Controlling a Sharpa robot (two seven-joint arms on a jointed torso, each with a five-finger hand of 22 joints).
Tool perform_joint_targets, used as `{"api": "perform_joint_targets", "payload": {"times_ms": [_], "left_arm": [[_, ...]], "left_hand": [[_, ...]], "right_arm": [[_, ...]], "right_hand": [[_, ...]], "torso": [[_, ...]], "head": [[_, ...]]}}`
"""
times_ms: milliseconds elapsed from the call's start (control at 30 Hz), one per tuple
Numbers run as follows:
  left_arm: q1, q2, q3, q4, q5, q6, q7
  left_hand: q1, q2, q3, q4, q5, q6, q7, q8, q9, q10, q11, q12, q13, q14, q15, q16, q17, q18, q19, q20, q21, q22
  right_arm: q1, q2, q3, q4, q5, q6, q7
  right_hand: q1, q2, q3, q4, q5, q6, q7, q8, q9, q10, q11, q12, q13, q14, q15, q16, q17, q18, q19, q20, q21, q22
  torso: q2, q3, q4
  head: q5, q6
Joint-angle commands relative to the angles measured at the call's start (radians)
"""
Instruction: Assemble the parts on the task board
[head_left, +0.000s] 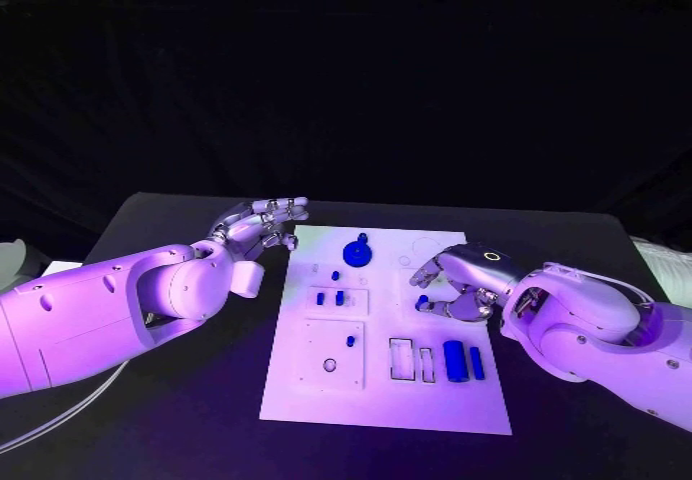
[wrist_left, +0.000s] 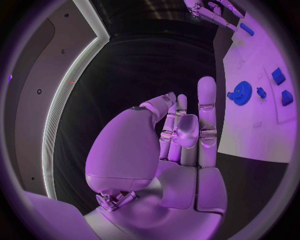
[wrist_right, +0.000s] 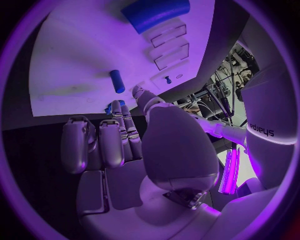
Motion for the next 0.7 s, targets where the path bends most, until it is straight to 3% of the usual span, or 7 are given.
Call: {"api": "perform_joint_targets", "payload": {"times_ms": [33, 367, 700], "left_arm": [[0.0, 0.002, 0.0, 0.002, 0.004, 0.025, 0.001], [0.0, 0.004, 0.0, 0.0, 0.004, 0.027, 0.0], [0.0, 0.002, 0.0, 0.0, 0.004, 0.028, -0.001]], "left_hand": [[-0.003, 0.008, -0.001, -0.006, 0.002, -0.004, 0.0, -0.002, 0.002, -0.007, -0.004, 0.003, 0.001, -0.004, 0.002, 0.0, -0.001, 0.008, -0.002, 0.001, -0.002, -0.001], [-0.004, 0.009, -0.002, -0.007, 0.002, -0.003, 0.0, 0.0, 0.002, -0.007, -0.004, 0.005, 0.002, -0.005, 0.002, -0.001, -0.003, 0.008, -0.003, 0.001, -0.003, -0.001], [-0.004, 0.009, -0.002, -0.007, 0.002, -0.003, 0.0, 0.0, 0.002, -0.007, -0.004, 0.005, 0.002, -0.005, 0.002, -0.001, -0.003, 0.008, -0.003, 0.001, -0.003, -0.001]], "right_arm": [[0.001, -0.002, 0.0, -0.003, -0.021, 0.04, -0.026], [0.001, 0.01, 0.0, -0.018, -0.038, 0.065, -0.028], [-0.001, 0.023, -0.001, -0.029, -0.046, 0.103, -0.024]], "right_hand": [[0.011, 0.002, -0.008, 0.0, -0.006, -0.001, -0.005, 0.0, 0.002, -0.008, 0.0, 0.0, 0.0, 0.046, 0.004, -0.003, -0.001, 0.013, 0.0, 0.003, -0.006, -0.002], [0.027, 0.02, -0.017, 0.002, -0.005, 0.02, -0.013, 0.004, 0.004, 0.006, -0.01, 0.007, 0.002, 0.048, -0.004, -0.003, -0.003, 0.013, 0.003, -0.003, -0.006, -0.001], [0.043, 0.046, 0.005, 0.008, -0.005, 0.078, -0.02, 0.014, 0.009, 0.08, -0.017, 0.033, 0.002, 0.05, -0.01, -0.004, -0.008, 0.012, 0.009, -0.009, -0.005, 0.001]], "torso": [[0.0, 0.0001, 0.0018], [0.001, -0.0005, 0.003], [0.001, -0.0006, 0.002]], "head": [[-0.009, 0.003], [-0.011, 0.004], [-0.008, -0.001]]}}
